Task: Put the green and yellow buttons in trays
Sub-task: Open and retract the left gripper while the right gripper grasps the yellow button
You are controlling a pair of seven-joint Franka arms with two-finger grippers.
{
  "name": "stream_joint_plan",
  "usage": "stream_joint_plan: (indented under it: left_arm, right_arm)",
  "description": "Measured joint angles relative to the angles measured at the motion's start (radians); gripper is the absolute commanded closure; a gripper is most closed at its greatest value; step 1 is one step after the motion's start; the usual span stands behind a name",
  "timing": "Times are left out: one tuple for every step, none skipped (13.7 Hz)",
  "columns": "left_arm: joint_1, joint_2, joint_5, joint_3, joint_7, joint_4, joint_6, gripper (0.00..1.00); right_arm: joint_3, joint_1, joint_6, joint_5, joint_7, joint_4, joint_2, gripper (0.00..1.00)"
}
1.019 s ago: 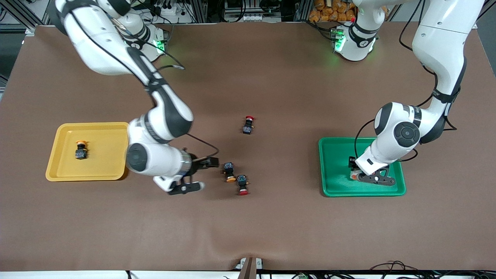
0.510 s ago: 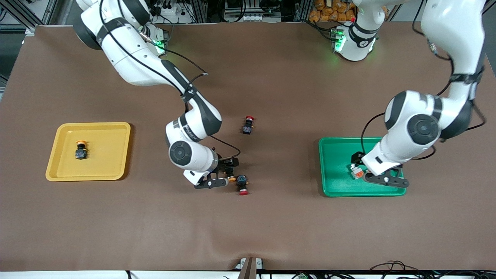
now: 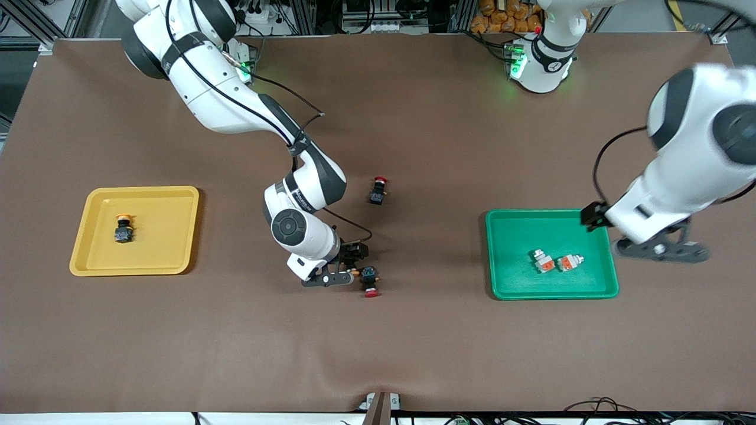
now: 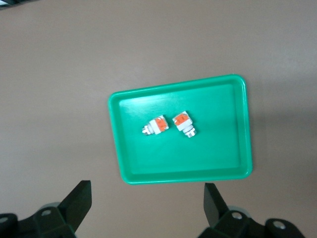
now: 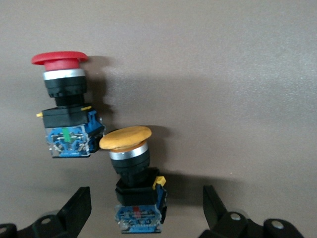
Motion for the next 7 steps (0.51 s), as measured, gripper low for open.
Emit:
stream_joint_plan:
  left_arm:
    - [0.0,-0.028,-0.015,0.0,0.0,0.01,-0.022,0.0]
    - [0.0,-0.056,-0.044,0.002,0.0,0.013,-0.039,0.0]
    - [0.004,-0.082,-0.072,0.005,0.0,0.013,-0.055,0.0]
    - [0.019,-0.098,-0.095,0.006,0.0,0.012,-0.066,0.0]
    - [0.041,-0.11,-0.118,0.007,0.0,0.012,-0.07,0.0]
    - [0.06,-0.114,-0.135,0.007,0.002,0.012,-0.071,0.0]
    - [0.073,-0.115,-0.142,0.008,0.004,0.012,-0.072,0.0]
  right_arm:
    - [0.0,0.001,0.0,-0.001,0.002,0.0,0.003,0.43]
    - [0.0,0.005,0.0,-0.007,0.002,0.0,0.005,0.99]
    - [0.0,0.01,0.001,-0.012,0.008,0.0,0.007,1.0]
    - [-0.001,0.013,0.002,-0.014,0.02,0.0,0.007,1.0]
    - [-0.002,0.014,0.002,-0.017,0.029,0.002,0.007,1.0]
    - [-0.007,0.013,-0.001,-0.017,0.032,0.007,0.006,1.0]
    - [-0.011,0.011,-0.019,-0.017,0.035,0.014,0.005,1.0]
